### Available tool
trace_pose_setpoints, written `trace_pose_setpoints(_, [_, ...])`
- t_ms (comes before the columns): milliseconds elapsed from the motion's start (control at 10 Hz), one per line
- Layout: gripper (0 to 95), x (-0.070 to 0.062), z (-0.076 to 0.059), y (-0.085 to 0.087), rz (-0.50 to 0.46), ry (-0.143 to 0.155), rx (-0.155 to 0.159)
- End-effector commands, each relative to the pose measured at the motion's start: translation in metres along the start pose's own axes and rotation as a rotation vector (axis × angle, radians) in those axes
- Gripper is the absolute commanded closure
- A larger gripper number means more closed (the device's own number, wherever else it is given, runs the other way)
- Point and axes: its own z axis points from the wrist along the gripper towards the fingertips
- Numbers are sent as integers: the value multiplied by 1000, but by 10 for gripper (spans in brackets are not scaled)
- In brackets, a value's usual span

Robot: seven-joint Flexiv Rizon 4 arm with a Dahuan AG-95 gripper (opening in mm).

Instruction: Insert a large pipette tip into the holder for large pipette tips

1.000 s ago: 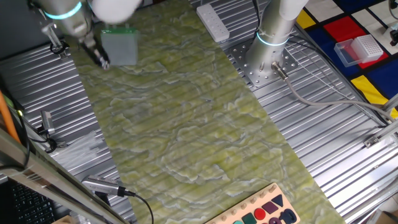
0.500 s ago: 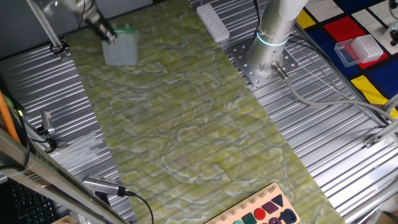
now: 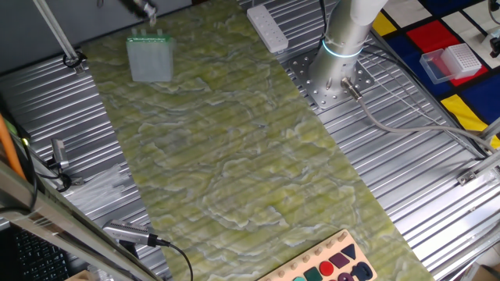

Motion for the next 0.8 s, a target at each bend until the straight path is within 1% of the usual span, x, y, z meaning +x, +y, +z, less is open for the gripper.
trace_pose_setpoints(100, [950, 3, 14, 13, 74, -197, -41])
trace_pose_setpoints(200, [950, 3, 26, 17, 78, -215, -42])
trace_pose_setpoints(400, [950, 4, 36, 22, 83, -231, -42])
trace_pose_setpoints(800, [950, 4, 37, 22, 83, -228, -45])
